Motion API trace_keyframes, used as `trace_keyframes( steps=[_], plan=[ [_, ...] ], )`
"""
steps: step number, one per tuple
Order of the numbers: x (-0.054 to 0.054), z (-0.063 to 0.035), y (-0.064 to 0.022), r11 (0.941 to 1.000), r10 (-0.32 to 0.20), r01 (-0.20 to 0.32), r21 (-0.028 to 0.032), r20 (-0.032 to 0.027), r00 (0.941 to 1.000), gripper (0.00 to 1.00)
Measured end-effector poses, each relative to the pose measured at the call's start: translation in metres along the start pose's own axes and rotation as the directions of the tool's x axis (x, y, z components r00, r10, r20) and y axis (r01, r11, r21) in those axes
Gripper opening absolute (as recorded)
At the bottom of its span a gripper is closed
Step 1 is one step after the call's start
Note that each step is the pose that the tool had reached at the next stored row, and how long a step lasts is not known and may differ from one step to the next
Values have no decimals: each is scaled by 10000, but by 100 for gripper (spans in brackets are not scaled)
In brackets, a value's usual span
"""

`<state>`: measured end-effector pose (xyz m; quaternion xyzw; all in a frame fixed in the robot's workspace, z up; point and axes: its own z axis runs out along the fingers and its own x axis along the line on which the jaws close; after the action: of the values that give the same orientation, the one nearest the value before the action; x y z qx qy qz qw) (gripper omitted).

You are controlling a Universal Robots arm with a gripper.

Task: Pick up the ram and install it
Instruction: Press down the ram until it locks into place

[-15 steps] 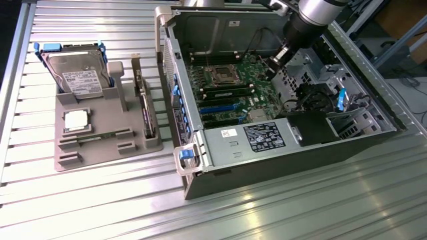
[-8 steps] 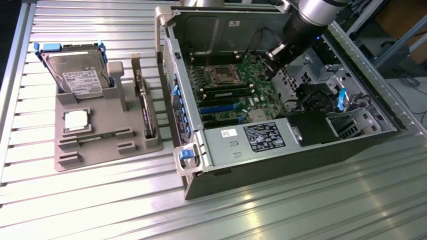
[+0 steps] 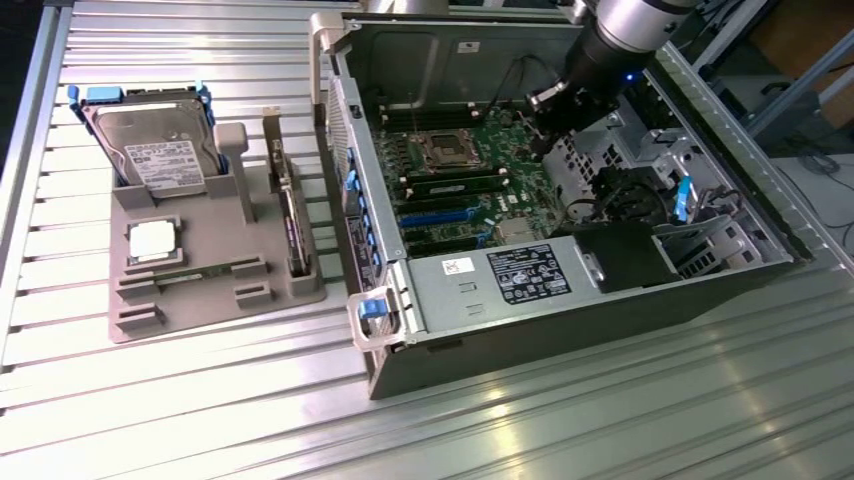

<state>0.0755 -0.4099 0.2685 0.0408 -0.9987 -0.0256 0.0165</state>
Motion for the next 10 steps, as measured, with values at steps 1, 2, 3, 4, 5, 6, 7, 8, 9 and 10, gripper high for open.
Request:
trace_keyframes(
  steps=[1,2,3,4,5,6,7,8,9,10],
  plan=[
    [0,0,0,9997,229,-229,-6,12,9997,10],
    [0,1,0,9976,686,-686,-19,35,9976,10],
    [0,2,0,9940,1090,-1090,-32,55,9940,10],
    [0,2,0,9920,1264,-1263,-44,63,9920,10],
    [0,2,0,9903,1385,-1385,-65,69,9903,10],
    [0,2,0,9895,1443,-1443,-75,71,9895,10],
    [0,2,0,9891,1473,-1472,-80,72,9891,10],
    [0,2,0,9885,1510,-1509,-86,74,9885,10],
    [0,2,0,9878,1557,-1556,-94,75,9878,10],
    [0,2,0,9870,1602,-1601,-101,77,9871,10]
  ],
)
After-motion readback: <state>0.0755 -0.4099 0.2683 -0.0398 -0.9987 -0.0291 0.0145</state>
